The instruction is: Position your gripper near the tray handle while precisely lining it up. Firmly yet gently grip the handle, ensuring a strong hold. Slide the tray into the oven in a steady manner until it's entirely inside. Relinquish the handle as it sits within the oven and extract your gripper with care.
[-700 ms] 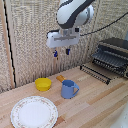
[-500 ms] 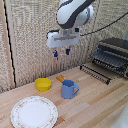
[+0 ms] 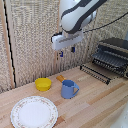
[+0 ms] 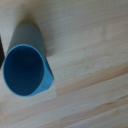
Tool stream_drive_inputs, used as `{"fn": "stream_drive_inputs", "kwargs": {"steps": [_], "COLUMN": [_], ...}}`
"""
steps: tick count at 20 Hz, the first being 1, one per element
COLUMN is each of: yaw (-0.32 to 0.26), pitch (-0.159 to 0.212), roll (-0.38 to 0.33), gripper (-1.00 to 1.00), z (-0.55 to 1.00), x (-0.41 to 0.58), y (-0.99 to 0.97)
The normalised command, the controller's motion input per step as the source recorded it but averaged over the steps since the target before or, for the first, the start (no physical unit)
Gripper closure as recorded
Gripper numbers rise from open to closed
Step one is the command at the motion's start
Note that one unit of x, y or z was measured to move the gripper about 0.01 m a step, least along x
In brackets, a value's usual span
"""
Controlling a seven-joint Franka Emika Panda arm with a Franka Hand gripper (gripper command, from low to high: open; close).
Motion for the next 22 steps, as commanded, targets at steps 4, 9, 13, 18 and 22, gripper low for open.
{"fn": "stream_drive_inputs", "kwargs": {"steps": [4, 9, 13, 18, 22], "yaw": [0.102, 0.093, 0.093, 0.082, 0.072], "pitch": [-0.003, -0.006, -0.018, -0.003, 0.0], "roll": [-0.309, -0.309, -0.31, -0.301, -0.289], "gripper": [-1.0, -1.0, -1.0, -1.0, -1.0], "z": [-0.05, -0.07, -0.06, -0.15, -0.2], "x": [0.0, 0.0, 0.0, 0.0, 0.0], "y": [-0.42, -0.44, -0.46, -0.46, -0.51]}}
